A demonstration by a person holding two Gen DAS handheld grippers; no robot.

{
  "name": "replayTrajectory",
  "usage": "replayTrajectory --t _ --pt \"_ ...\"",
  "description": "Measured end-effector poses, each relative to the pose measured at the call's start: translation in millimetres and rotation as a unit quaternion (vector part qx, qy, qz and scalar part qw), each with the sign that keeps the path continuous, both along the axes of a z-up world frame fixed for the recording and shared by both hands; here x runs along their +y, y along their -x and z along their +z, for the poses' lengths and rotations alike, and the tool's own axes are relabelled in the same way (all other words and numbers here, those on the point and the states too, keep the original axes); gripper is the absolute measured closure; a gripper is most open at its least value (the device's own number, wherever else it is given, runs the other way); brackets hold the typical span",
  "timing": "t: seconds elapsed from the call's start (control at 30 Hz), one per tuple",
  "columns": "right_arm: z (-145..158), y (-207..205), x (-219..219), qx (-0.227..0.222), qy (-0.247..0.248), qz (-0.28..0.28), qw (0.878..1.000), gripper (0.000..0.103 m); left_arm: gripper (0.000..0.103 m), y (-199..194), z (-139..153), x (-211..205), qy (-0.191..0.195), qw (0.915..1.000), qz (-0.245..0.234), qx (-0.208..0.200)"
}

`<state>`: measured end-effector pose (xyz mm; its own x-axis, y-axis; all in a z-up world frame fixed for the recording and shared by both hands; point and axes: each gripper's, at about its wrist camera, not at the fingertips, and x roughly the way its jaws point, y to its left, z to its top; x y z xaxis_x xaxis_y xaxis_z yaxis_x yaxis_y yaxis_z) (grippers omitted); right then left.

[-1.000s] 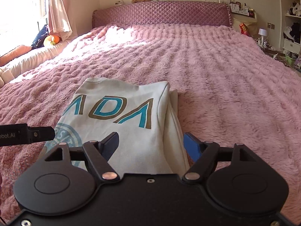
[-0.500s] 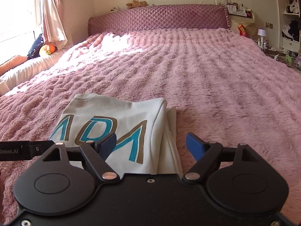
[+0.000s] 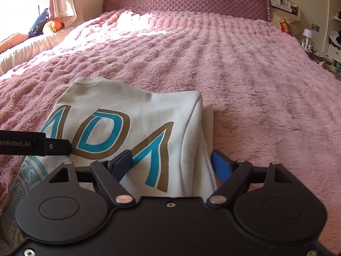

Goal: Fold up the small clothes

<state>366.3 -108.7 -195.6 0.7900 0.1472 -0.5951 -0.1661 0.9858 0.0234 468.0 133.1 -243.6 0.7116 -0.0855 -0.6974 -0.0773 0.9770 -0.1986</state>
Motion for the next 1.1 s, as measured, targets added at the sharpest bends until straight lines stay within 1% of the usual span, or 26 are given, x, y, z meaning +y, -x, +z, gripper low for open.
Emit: replayTrajectory --t 0.13,0.23,0.33,0.43,0.57,0.67,0.77,0.87,0.93,1.03,1.1 --pt "13 -7 1 -0.020 -0.008 0.000 1.000 0.022 0.000 -12 15 3 -0.013 0.9997 0.004 -0.020" --pt "21 -19 2 -0.025 -0.011 -0.005 1.000 0.022 0.000 -35 27 7 -0.014 0.9996 0.014 -0.020" --pt "23 -31 3 -0.027 -0.009 -0.010 1.000 0.022 0.000 -52 30 10 -0.015 0.9996 0.019 -0.017" --pt "17 -45 2 -0.007 -0.013 -0.017 1.000 0.022 0.000 -66 25 10 -0.020 0.9995 0.024 -0.003" --pt "2 -57 2 0.032 -0.013 -0.025 0.999 0.022 0.000 -77 9 12 -0.010 0.9993 0.028 0.023" --pt "-3 -56 1 0.031 -0.019 -0.029 0.999 0.022 0.000 -77 -2 13 -0.005 0.9991 0.030 0.029" --pt "-1 -55 2 0.033 -0.015 -0.030 0.999 0.022 0.000 -76 -2 13 -0.001 0.9991 0.031 0.030" --pt "7 -49 1 0.030 -0.010 -0.033 0.999 0.022 0.000 -68 7 16 0.006 0.9986 0.040 0.033" --pt "17 -39 -2 0.022 -0.020 -0.029 0.999 0.022 0.000 -50 19 16 0.014 0.9990 0.037 0.022" --pt "34 -12 -8 0.010 -0.032 -0.018 0.999 0.022 0.000 -5 39 12 0.018 0.9994 0.029 -0.005" --pt "40 11 -13 0.005 -0.037 -0.011 0.999 0.022 0.000 30 48 5 0.007 0.9995 0.021 -0.021"
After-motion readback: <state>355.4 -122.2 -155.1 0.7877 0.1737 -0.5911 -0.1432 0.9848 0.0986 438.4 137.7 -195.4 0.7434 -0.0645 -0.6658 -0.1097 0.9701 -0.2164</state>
